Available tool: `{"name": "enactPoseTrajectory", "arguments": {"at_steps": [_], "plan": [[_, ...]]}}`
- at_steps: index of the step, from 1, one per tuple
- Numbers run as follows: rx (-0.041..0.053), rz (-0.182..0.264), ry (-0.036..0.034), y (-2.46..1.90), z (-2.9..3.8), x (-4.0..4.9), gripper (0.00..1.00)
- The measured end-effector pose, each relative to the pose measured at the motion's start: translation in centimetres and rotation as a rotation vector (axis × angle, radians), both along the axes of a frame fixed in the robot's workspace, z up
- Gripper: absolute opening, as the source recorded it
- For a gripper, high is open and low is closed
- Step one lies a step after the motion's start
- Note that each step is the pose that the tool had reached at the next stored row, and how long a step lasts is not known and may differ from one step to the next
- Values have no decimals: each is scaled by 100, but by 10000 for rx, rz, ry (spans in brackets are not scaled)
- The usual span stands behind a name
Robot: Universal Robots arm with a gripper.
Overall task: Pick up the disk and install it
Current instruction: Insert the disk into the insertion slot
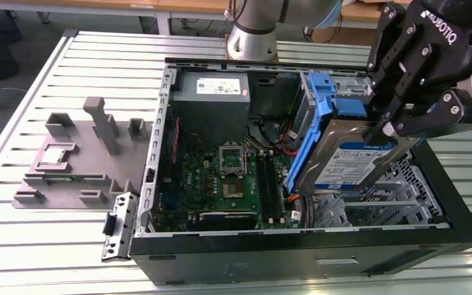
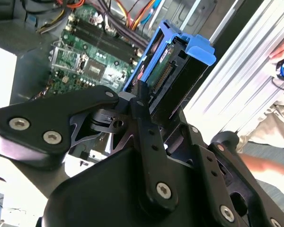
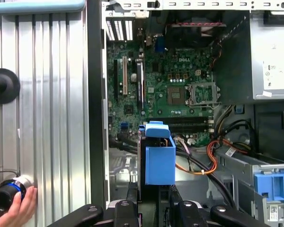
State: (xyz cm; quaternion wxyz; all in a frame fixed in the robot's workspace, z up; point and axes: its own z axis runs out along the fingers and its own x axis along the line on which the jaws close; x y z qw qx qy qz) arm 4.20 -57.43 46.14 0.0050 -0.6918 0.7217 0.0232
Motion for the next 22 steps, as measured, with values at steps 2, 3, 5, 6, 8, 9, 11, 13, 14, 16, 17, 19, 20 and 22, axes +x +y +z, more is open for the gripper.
{"name": "enactPoseTrajectory", "arguments": {"at_steps": [2, 3, 5, 6, 8, 9, 11, 13, 14, 16, 17, 19, 20, 22], "plan": [[0, 0, 0, 0, -1, 59, 35], [1, 0, 0, 0, -2, 89, 35], [1, -1, 0, 0, -2, 152, 35], [1, -1, 0, 0, -3, 182, 35], [0, 0, 0, 0, -3, 240, 35], [1, 0, 0, 0, -4, 268, 35], [1, -2, 0, 0, -4, 321, 35], [2, 0, 0, 0, -4, 360, 35], [1, -1, 0, 0, -4, 379, 35], [1, 0, 0, 0, -4, 418, 35], [0, 0, 0, 0, -4, 437, 35], [1, -1, 0, 0, -4, 468, 35], [1, -1, 0, 1, -4, 476, 35], [1, -1, 0, 1, -4, 478, 35]]}}
